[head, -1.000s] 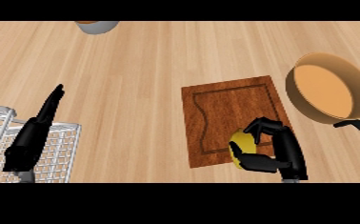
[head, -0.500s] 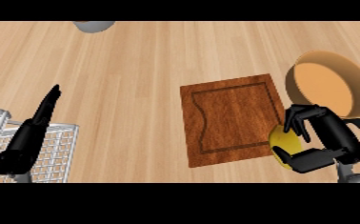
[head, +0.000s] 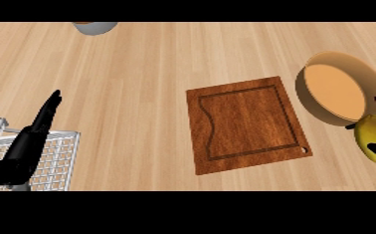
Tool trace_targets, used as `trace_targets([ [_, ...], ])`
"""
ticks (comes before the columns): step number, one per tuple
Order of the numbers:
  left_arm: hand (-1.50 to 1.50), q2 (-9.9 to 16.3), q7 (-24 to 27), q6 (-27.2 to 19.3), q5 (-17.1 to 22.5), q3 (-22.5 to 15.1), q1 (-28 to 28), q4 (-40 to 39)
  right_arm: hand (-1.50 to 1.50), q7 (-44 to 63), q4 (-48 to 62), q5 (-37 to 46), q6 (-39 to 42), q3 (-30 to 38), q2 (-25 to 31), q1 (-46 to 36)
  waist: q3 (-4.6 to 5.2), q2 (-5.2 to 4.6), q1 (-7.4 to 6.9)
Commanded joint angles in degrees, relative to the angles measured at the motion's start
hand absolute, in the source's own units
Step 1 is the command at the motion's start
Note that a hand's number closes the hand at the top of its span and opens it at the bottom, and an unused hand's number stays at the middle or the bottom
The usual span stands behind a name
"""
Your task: Pick the lemon from the cutting board and place it in the pot
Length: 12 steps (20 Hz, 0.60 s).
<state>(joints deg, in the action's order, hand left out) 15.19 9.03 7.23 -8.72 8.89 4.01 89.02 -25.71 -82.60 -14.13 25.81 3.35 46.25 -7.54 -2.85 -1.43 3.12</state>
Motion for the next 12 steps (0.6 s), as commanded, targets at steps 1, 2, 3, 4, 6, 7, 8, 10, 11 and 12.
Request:
trace_targets([
  [1, 0.0, -6.2, -5.1, 4.4, 3.6, -5.6, 1.1, -4.5, 1.5, -7.2, 4.9, -1.5, 6.6, 5.6, 7.0, -2.5, 2.18, -1.01, 0.56],
  [2, 0.0, -6.0, -4.9, 4.6, 3.7, -5.5, 1.3, -5.1, 1.5, -8.7, 6.4, -1.2, 7.6, 6.4, 8.2, -2.9, 2.23, -1.12, 0.0],
  [3, 0.0, -6.7, -5.2, 4.9, 3.8, -6.3, 1.4, -4.8, 1.5, -10.0, 7.3, -1.4, 8.9, 7.4, 9.6, -3.6, 2.26, -0.98, -0.21],
  [4, 0.0, -6.2, -5.4, 5.5, 4.2, -6.2, 0.5, -5.5, 1.5, -10.9, 8.7, -1.8, 10.3, 8.1, 10.8, -4.1, 2.35, -1.05, -0.23],
  [6, 0.0, -6.4, -5.4, 5.4, 3.7, -6.8, 0.8, -5.0, 1.5, -12.0, 11.4, -1.0, 11.2, 8.9, 13.0, -4.3, 2.25, -1.14, -1.33],
  [7, 0.0, -6.4, -6.2, 5.7, 4.1, -6.8, -0.8, -5.3, 1.5, -12.6, 11.9, -1.4, 11.9, 9.1, 13.7, -5.2, 2.33, -0.9, -1.58],
  [8, 0.0, -7.0, -6.5, 5.7, 4.3, -7.2, -0.5, -5.5, 1.5, -12.8, 12.3, -0.9, 12.1, 9.4, 15.2, -5.5, 2.34, -0.9, -1.76],
  [10, 0.0, -7.5, -6.8, 5.2, 4.0, -7.7, -1.4, -6.2, 1.5, -13.5, 13.4, -0.2, 12.1, 9.8, 17.0, -6.5, 2.37, -0.95, -2.16],
  [11, 0.0, -6.4, -6.6, 6.1, 4.1, -7.7, -1.5, -6.6, 1.5, -13.9, 14.1, -0.2, 12.5, 9.5, 17.5, -6.8, 2.37, -1.01, -2.73],
  [12, 0.0, -6.7, -7.1, 5.8, 3.7, -8.3, -2.6, -6.1, 1.5, -13.9, 14.5, 0.7, 12.3, 9.2, 18.4, -7.3, 2.36, -0.96, -3.1],
])
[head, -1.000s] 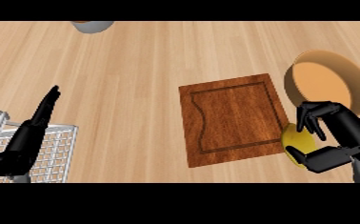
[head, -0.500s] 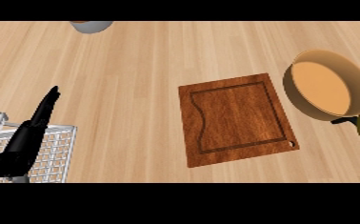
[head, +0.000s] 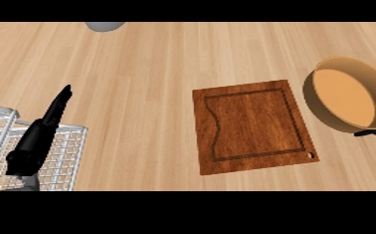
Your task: Pick the lemon from the cutting board and place it in the pot
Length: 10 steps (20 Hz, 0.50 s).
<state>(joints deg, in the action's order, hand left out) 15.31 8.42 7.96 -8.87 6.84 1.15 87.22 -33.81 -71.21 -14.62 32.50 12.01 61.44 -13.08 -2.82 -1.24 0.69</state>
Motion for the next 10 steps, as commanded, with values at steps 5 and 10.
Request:
trace_targets([
  [5, 0.0, -7.8, -7.1, 4.4, 3.6, -7.8, -1.2, -6.8, 1.5, -6.6, 1.5, 4.7, 4.9, -2.8, 6.0, -3.4, 2.58, -1.06, -1.34],
  [10, 0.0, -7.0, -8.6, 5.1, 4.9, -7.5, -2.7, -6.7, 1.5, -7.3, 1.4, 9.3, 2.0, -5.9, 7.8, -5.3, 2.58, -0.85, -3.11],
])
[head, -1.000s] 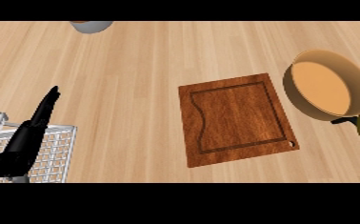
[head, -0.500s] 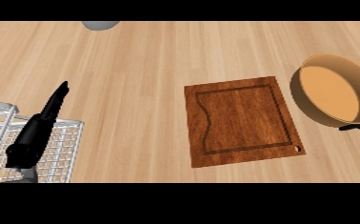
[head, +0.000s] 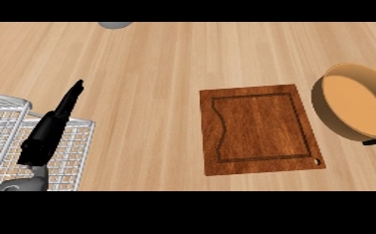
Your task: Pick the lemon from the cutting board and place it in the pot
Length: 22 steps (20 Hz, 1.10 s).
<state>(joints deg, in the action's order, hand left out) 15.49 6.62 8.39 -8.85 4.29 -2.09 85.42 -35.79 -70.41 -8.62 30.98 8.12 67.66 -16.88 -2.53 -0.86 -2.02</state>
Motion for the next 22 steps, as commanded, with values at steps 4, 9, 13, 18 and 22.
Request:
trace_targets([
  [4, 0.0, -7.9, -7.2, 4.1, 4.5, -6.3, -0.8, -6.2, 1.5, -6.3, -1.0, 7.3, 0.0, -5.6, 1.1, -2.7, 2.37, -1.25, -0.43],
  [9, 0.0, -6.7, -7.1, 4.3, 4.7, -6.1, -0.7, -6.7, 1.5, -7.0, -4.3, 20.2, -12.2, -10.1, 2.5, -3.7, 2.4, -1.29, -0.77],
  [13, 0.0, -7.6, -8.3, 3.6, 4.8, -7.1, -1.0, -5.5, 1.5, -4.7, -4.8, 27.8, -15.7, -15.6, 1.4, -3.1, 2.49, -1.02, -0.91],
  [18, 0.0, -7.4, -8.6, 3.7, 5.3, -7.4, 0.2, -5.3, 1.5, 2.2, -1.6, 34.3, -11.3, -22.0, 2.4, -1.8, 2.69, -1.17, -1.27],
  [22, 0.0, -6.4, -10.2, 4.8, 6.7, -6.6, -1.0, -5.9, -1.5, 3.7, -1.2, 38.8, -10.3, -25.6, 0.8, -4.1, 2.63, -0.83, -1.43],
])
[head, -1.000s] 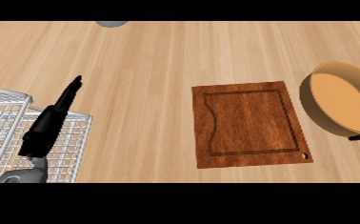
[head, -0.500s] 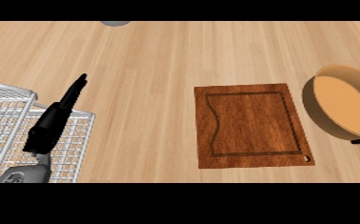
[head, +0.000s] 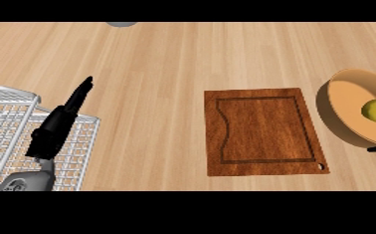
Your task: Pick the lemon from the cutting board and place it in the pot
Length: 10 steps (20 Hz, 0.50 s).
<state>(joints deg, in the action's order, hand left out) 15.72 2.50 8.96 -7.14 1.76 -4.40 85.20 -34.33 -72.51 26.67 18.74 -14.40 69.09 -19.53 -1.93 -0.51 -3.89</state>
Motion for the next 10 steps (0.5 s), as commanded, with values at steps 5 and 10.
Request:
trace_targets([
  [5, 0.0, -6.5, -7.3, 3.8, 6.0, -3.8, 1.2, -4.4, -1.5, -1.9, 3.3, -8.8, 4.5, 0.0, -13.1, -2.9, 1.8, -0.64, 2.26],
  [10, 0.0, -7.2, -7.6, 1.6, 5.2, -3.8, 1.9, -4.6, -1.5, -0.2, 6.8, -22.6, 9.0, 6.2, -21.9, -5.6, 1.9, -0.59, 4.11],
])
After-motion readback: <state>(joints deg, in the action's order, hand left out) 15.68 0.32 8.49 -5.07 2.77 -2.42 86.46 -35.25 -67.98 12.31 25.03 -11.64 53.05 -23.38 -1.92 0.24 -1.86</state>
